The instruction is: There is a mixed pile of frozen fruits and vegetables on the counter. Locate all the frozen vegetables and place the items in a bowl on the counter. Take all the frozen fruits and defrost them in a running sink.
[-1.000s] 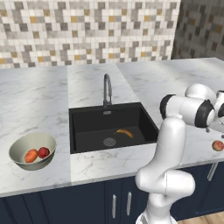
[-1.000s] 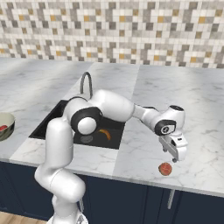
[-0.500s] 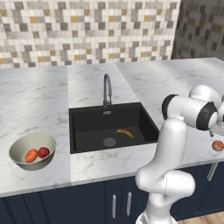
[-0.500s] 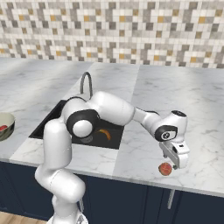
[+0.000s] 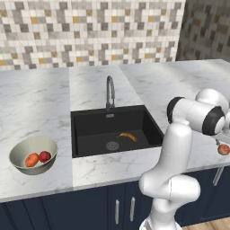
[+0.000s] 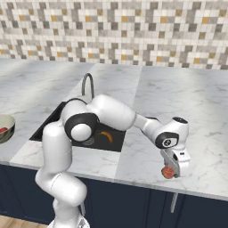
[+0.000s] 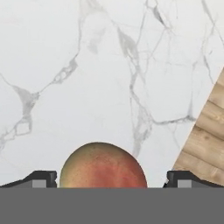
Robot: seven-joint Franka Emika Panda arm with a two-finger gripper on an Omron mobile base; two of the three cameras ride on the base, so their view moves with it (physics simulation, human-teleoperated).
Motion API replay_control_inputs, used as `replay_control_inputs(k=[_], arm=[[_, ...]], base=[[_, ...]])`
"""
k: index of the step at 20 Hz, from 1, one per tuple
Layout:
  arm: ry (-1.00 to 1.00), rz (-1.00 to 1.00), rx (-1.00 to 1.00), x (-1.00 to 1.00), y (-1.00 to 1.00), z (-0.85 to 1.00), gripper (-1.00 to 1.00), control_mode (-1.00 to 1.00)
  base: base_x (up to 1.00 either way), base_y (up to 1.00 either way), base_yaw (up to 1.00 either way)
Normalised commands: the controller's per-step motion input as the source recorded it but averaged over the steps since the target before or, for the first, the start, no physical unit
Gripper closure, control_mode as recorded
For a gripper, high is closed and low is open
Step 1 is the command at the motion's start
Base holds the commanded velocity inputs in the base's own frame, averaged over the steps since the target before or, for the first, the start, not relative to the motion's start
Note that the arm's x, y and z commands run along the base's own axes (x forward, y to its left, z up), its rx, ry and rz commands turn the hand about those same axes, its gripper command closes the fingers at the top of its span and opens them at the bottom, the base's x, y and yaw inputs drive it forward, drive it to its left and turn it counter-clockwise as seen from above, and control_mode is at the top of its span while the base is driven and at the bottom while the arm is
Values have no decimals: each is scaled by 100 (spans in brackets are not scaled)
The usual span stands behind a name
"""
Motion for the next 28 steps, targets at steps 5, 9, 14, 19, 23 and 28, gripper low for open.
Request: replay_control_inputs(k=[5, 9, 14, 19, 23, 28], arm=[[1, -6, 0, -16, 23, -3, -100, -100], [0, -3, 0, -4, 9, -7, -100, -100], [3, -3, 2, -4, -8, -17, -100, -100], [0, -1, 1, -2, -1, -5, 100, -100], [-1, 5, -7, -3, 44, 13, 100, -100], [-6, 8, -1, -6, 34, 23, 100, -100]], base=[[0, 0, 0], [0, 0, 0], [0, 0, 0], [0, 0, 0], [0, 0, 0], [0, 0, 0]])
